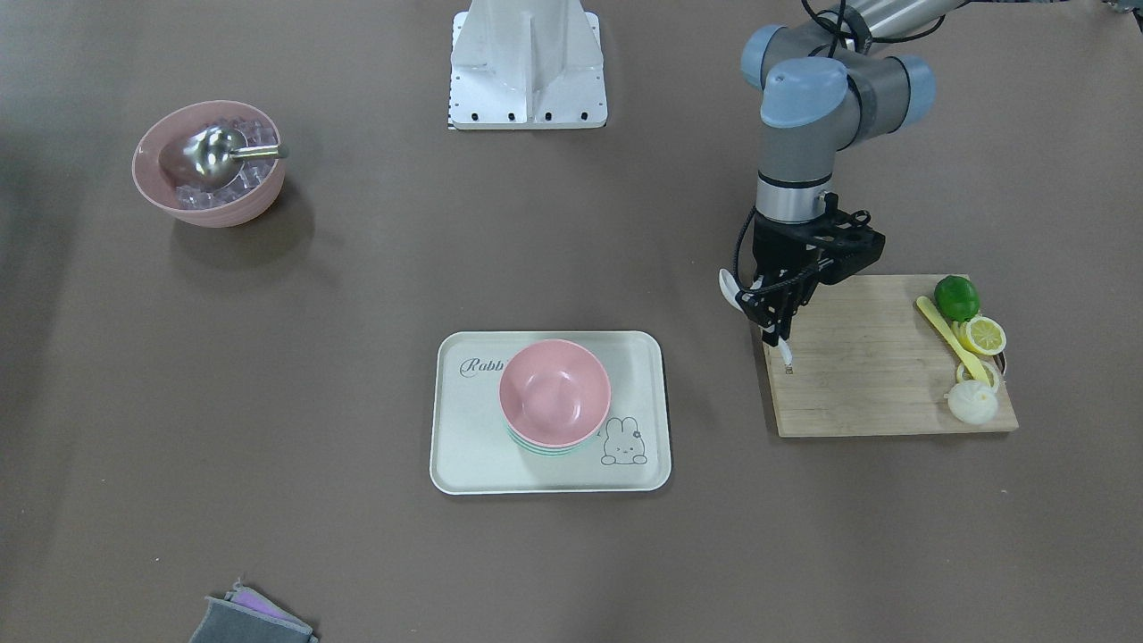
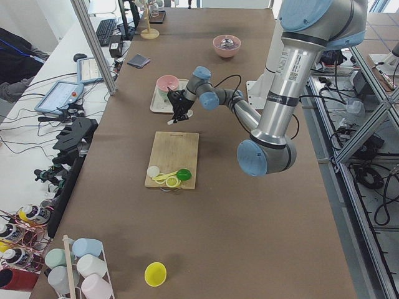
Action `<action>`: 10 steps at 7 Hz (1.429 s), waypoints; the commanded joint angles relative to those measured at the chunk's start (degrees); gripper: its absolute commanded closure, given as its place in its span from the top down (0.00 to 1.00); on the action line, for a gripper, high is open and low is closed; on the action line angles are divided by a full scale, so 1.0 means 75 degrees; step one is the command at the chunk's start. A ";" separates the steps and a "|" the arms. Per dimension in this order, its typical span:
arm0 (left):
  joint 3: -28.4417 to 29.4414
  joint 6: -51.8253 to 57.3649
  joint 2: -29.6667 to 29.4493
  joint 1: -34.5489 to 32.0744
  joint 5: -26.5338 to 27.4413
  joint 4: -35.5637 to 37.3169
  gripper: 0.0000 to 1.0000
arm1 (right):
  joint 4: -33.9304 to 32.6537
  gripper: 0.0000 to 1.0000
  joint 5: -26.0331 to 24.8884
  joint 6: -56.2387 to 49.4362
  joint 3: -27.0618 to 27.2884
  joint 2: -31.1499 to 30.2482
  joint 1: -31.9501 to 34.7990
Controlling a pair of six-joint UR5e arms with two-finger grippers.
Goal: Stack pink bowl on green and place spoon
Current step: 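Lift the white spoon with the left gripper and carry it over the pink bowl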
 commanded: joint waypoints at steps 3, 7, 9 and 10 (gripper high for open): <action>0.2614 -0.1773 -0.3464 -0.0114 0.0723 0.1189 0.00 | 0.0000 1.00 0.0000 0.0000 -0.0021 -0.0050 0.0004; 0.3692 -0.1751 -0.4257 0.0237 0.0762 0.1001 0.00 | 0.0000 1.00 0.0000 0.0000 -0.0009 -0.0038 0.0004; 0.3704 -0.1751 -0.4304 0.0354 0.0762 0.1013 0.00 | 0.0000 1.00 0.0000 0.0000 -0.0021 -0.0038 0.0004; 0.3693 -0.1751 -0.4316 0.0390 0.0762 0.1013 0.00 | 0.0000 1.00 0.0000 0.0000 -0.0032 -0.0050 0.0004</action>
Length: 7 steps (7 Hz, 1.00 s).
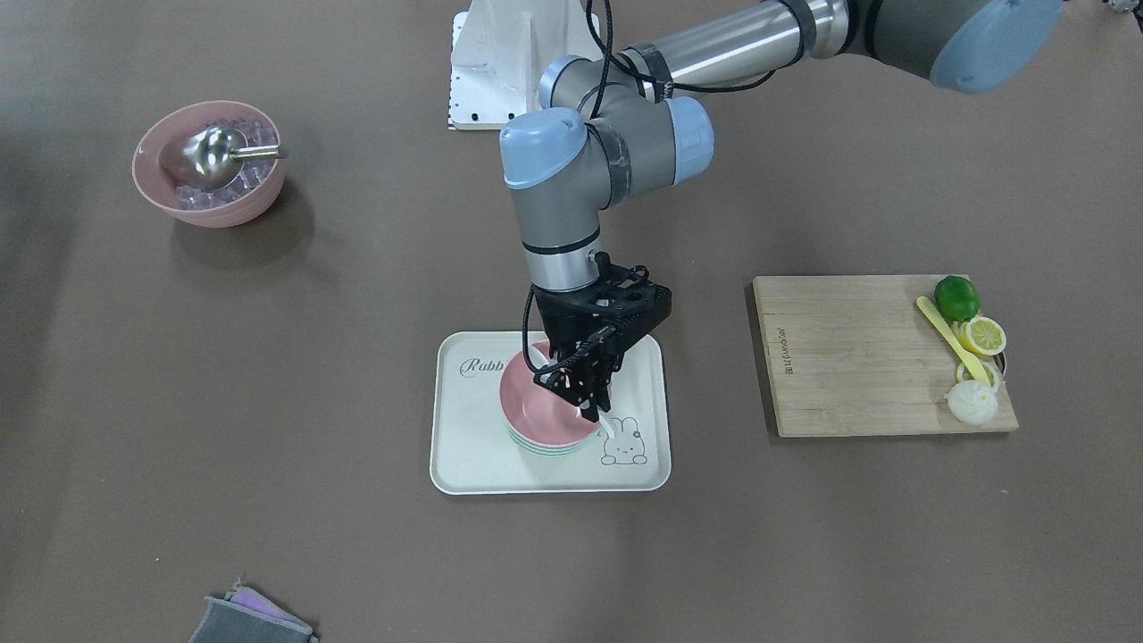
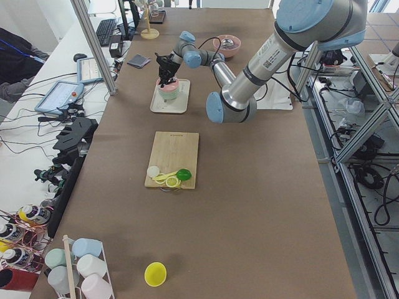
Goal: Stack pink bowl on green and place spoon
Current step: 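Lower the spoon into the pink bowl and open the left gripper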
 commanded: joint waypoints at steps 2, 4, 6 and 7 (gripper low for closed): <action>-0.0003 0.0061 -0.0005 0.0069 -0.0003 -0.0011 0.00 | 0.0000 1.00 0.0000 0.0000 -0.0010 -0.0009 0.0000; -0.0050 0.0085 -0.0017 0.0069 -0.0003 -0.0011 0.38 | 0.0000 1.00 0.0000 0.0000 -0.0010 -0.0009 0.0000; -0.0061 0.0120 -0.0017 0.0069 -0.0014 -0.0011 0.79 | 0.0000 1.00 0.0000 0.0012 -0.0010 -0.0009 0.0000; -0.0084 0.0155 -0.0017 0.0069 -0.0014 0.0001 0.98 | 0.0000 1.00 0.0000 0.0012 -0.0010 -0.0009 0.0000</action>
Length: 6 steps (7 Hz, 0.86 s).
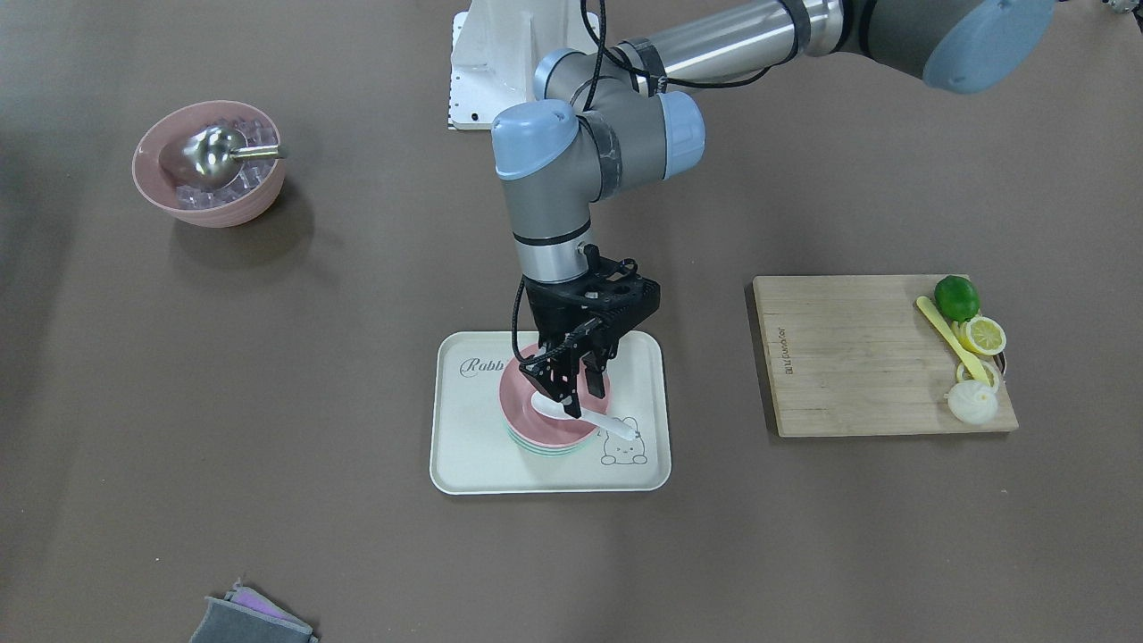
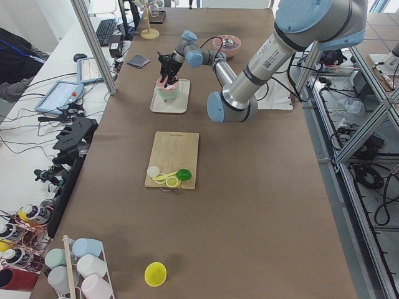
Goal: Stack pink bowl on green and place spoon
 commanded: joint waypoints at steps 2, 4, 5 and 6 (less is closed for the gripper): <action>-0.0925 0.1499 0.0348 -0.0046 -0.0559 0.0427 0.98 | 0.0000 1.00 0.0000 -0.0008 -0.0012 0.0015 0.0000; -0.3731 0.4228 0.1937 -0.0361 -0.1371 0.2075 0.98 | 0.0000 1.00 0.0000 -0.0008 -0.0023 0.0015 0.0000; -0.4557 0.5423 0.2386 -0.0908 -0.1941 0.2861 0.98 | 0.0000 1.00 0.0000 -0.0008 -0.0035 0.0027 0.0000; -0.4960 0.6792 0.2808 -0.1482 -0.2480 0.3147 0.98 | 0.0000 1.00 0.0000 -0.0008 -0.0035 0.0015 0.0000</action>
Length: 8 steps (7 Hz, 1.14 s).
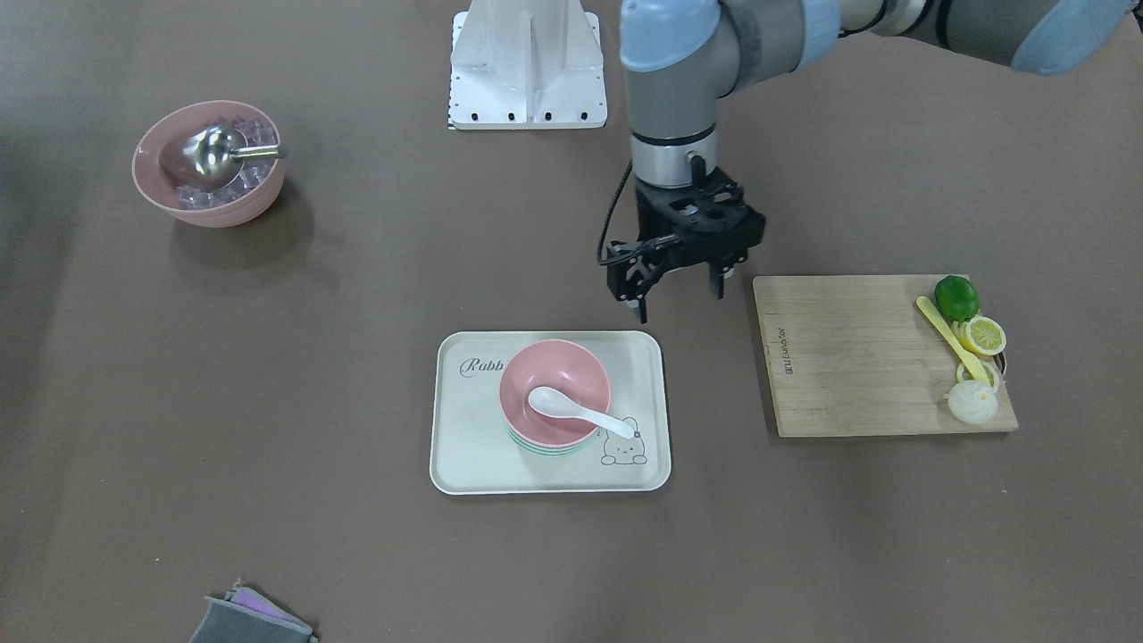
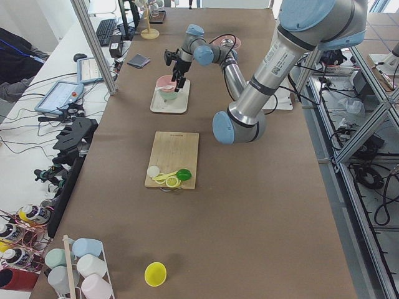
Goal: Stack pink bowl on green and place spoon
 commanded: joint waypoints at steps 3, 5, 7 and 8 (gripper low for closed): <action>-0.1018 0.7246 0.2497 -0.3442 -0.2339 0.0599 0.98 | 0.0000 1.00 -0.0011 -0.0035 0.0041 -0.0029 0.0070; -0.0401 1.0474 0.3495 -0.5286 -0.3385 0.0425 0.98 | 0.0000 1.00 -0.0128 -0.0176 0.0030 -0.0017 0.0082; 0.0780 1.2451 0.3897 -0.6612 -0.4329 0.0014 0.98 | -0.0012 1.00 -0.0140 -0.0304 0.0007 -0.0017 0.0105; 0.1691 1.2481 0.4003 -0.7070 -0.4824 -0.0045 0.98 | -0.0023 1.00 -0.0141 -0.0433 -0.0005 -0.0017 0.0152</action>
